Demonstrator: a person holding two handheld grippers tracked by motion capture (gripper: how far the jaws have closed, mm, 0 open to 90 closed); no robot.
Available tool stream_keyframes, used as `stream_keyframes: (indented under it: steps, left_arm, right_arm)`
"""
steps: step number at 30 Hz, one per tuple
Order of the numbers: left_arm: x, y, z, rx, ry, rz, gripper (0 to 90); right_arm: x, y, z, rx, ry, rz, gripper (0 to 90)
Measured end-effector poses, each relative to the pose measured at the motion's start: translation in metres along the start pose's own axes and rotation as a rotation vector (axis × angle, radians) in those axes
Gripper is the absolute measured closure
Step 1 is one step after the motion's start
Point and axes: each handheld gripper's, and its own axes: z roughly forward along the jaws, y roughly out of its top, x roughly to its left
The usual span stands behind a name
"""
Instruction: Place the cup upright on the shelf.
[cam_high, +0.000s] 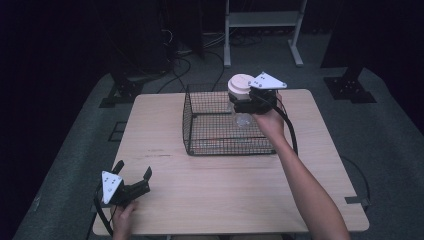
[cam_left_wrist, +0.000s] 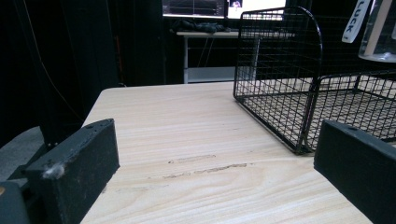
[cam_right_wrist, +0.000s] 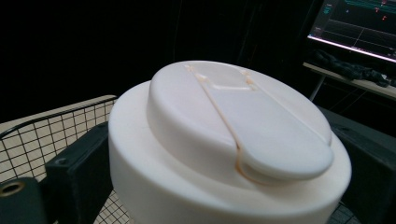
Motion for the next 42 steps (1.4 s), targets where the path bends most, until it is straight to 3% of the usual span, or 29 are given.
stream_keyframes:
  steps: [7, 21, 42]
  left_arm:
    - [0.0, 0.0, 0.0, 0.001, 0.0, 0.002, 0.0]
    - [0.0, 0.0, 0.0, 0.001, -0.001, 0.002, 0.0]
    - [0.0, 0.0, 0.0, 0.0, -0.002, -0.001, 0.0]
  right_arm:
    - [-0.001, -0.01, 0.009, -0.002, -0.012, 0.019, 4.2]
    - [-0.005, -0.029, 0.027, 0.046, -0.025, 0.059, 4.1]
    - [0.0, -0.045, 0.046, 0.105, -0.019, 0.039, 4.1]
